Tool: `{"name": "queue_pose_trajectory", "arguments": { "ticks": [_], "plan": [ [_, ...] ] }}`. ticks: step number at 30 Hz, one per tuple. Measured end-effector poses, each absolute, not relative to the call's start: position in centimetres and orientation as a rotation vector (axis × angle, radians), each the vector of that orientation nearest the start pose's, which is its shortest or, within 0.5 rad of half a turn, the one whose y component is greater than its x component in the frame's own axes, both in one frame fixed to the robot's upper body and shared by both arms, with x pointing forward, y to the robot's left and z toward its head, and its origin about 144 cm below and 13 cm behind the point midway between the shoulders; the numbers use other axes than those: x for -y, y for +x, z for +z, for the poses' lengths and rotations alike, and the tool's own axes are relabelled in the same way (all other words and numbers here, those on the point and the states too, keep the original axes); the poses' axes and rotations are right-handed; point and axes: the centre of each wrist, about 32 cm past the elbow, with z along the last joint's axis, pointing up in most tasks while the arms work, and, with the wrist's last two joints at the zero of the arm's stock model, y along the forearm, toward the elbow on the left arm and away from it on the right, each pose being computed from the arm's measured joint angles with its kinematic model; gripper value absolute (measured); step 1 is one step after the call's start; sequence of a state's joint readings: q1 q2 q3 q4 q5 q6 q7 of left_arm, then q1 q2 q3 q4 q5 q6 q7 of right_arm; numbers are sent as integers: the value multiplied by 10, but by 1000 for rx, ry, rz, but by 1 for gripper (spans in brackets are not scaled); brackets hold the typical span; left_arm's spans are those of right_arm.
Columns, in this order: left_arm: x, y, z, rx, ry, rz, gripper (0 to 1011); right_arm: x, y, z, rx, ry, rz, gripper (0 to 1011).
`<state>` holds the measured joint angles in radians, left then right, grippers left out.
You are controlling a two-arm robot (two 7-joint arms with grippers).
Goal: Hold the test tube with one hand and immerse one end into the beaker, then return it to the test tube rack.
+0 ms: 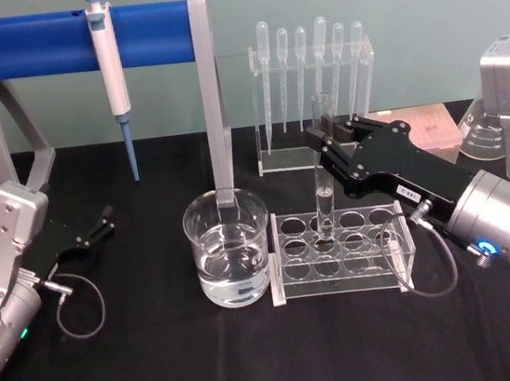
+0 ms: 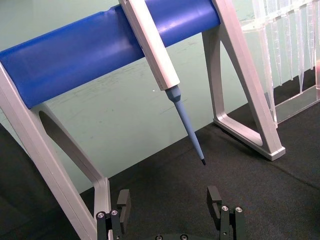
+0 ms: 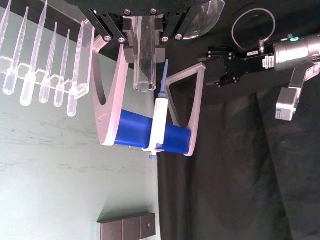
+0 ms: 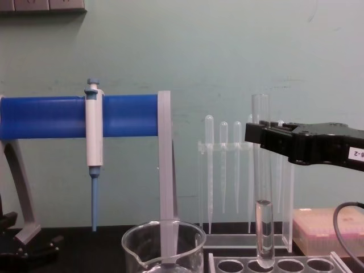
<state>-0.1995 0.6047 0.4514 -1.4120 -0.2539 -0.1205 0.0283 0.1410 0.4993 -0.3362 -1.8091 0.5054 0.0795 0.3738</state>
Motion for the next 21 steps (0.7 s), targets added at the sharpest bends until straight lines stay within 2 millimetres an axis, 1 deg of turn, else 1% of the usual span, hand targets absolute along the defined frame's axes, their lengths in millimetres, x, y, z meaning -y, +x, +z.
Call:
{"name": "queue_pose_trajectory", "arguments": {
  "ticks": [21],
  "plan": [
    [-310, 489, 1140, 285, 304, 1248, 1000, 241, 467, 1239, 89, 62, -786, 224]
  ]
}}
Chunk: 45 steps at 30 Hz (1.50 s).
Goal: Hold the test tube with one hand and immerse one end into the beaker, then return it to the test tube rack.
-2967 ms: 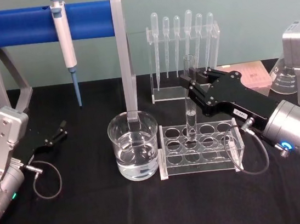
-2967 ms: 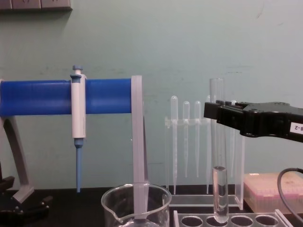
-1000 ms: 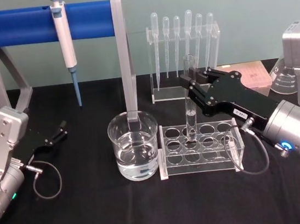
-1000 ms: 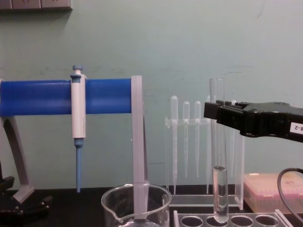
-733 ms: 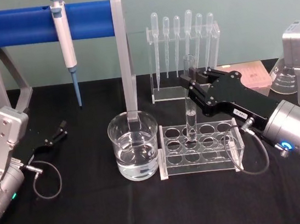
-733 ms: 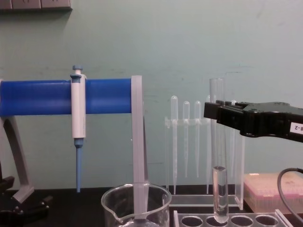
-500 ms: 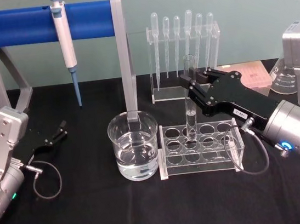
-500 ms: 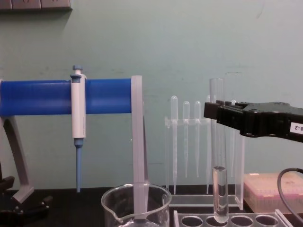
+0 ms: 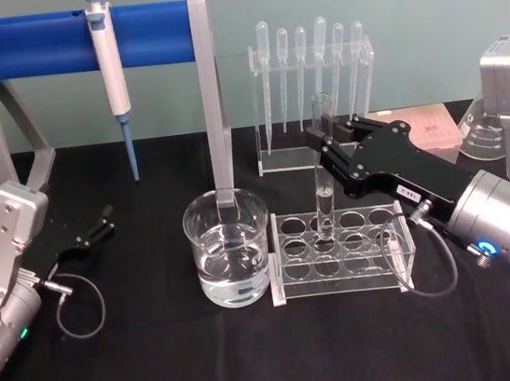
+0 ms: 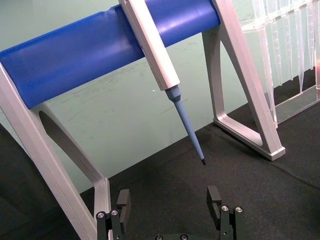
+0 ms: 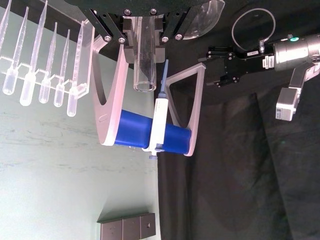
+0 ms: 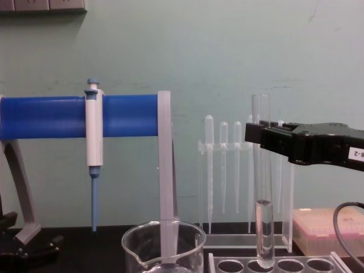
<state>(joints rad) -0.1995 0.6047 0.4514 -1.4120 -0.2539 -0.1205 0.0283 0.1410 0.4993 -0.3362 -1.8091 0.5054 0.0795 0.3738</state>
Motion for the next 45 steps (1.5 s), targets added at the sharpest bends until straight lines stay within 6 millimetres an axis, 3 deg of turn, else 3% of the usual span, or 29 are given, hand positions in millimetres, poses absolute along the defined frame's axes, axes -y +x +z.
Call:
{"name": "queue_pose_trajectory", "arguments": {
  "ticks": [9, 14, 19, 26, 34, 45],
  "plan": [
    [-310, 489, 1140, 285, 304, 1248, 1000, 241, 466, 1239, 90, 63, -786, 224],
    [-310, 489, 1140, 285, 304, 1248, 1000, 234, 465, 1250, 127, 84, -773, 224],
    [-310, 489, 1140, 285, 304, 1248, 1000, 218, 470, 1266, 166, 101, -731, 224],
    [-310, 489, 1140, 285, 304, 1248, 1000, 192, 493, 1270, 168, 114, -651, 224],
    [-310, 489, 1140, 285, 304, 1248, 1000, 173, 515, 1253, 143, 128, -604, 224],
    [-310, 489, 1140, 285, 304, 1248, 1000, 168, 517, 1198, 113, 103, -597, 224]
  ]
}}
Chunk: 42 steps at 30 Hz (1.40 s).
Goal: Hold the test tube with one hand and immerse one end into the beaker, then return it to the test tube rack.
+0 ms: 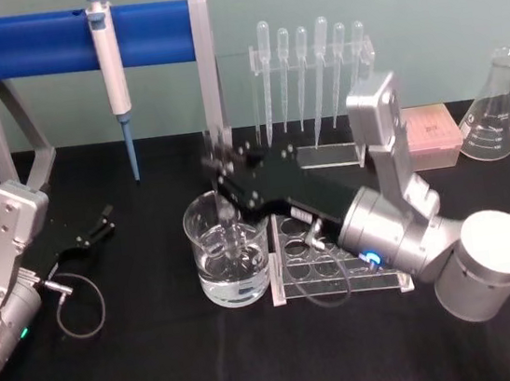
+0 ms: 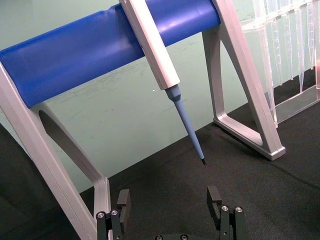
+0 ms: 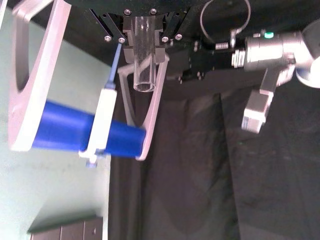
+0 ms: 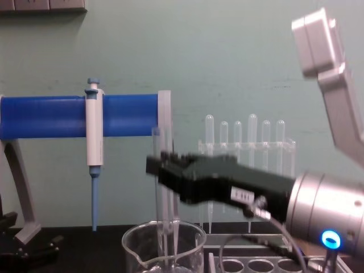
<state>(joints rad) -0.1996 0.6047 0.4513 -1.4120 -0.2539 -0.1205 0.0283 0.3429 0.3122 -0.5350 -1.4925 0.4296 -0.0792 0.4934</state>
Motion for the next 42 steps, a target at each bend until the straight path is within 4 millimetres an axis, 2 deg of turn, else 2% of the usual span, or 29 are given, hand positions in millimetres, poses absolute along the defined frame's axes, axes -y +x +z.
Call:
{"name": "queue_pose_trajectory", "arguments": {
  "ticks": [5, 9, 42],
  "plan": [
    [-310, 489, 1140, 285, 304, 1248, 1000, 168, 515, 1178, 90, 94, -592, 223],
    [-310, 489, 1140, 285, 304, 1248, 1000, 168, 514, 1172, 85, 89, -592, 224],
    [-310, 489, 1140, 285, 305, 1248, 1000, 169, 513, 1170, 85, 87, -597, 224]
  ]
}}
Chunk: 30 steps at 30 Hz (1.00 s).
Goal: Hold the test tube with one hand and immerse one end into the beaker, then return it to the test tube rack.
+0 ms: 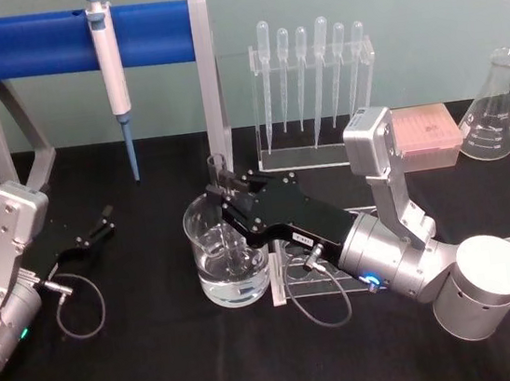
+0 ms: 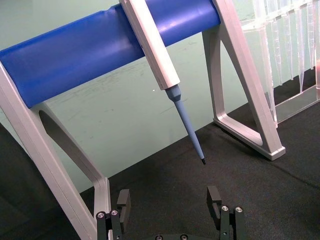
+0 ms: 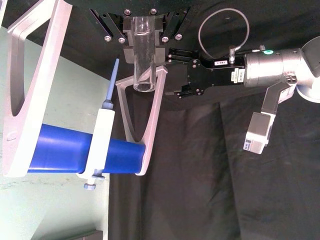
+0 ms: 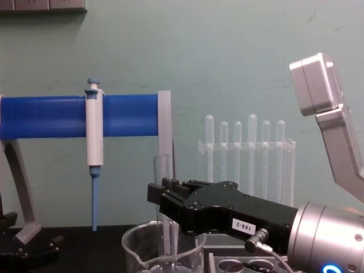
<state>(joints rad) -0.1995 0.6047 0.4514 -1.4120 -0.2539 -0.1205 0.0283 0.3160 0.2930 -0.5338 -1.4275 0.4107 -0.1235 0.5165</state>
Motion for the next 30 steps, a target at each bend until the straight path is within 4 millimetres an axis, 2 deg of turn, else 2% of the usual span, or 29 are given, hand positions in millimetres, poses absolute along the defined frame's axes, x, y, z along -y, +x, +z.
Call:
{"name": "queue_pose_trajectory", "arguments": {
  "ticks": [30],
  "plan": [
    [-310, 489, 1140, 285, 304, 1248, 1000, 169, 513, 1170, 85, 88, -597, 224]
  ]
}}
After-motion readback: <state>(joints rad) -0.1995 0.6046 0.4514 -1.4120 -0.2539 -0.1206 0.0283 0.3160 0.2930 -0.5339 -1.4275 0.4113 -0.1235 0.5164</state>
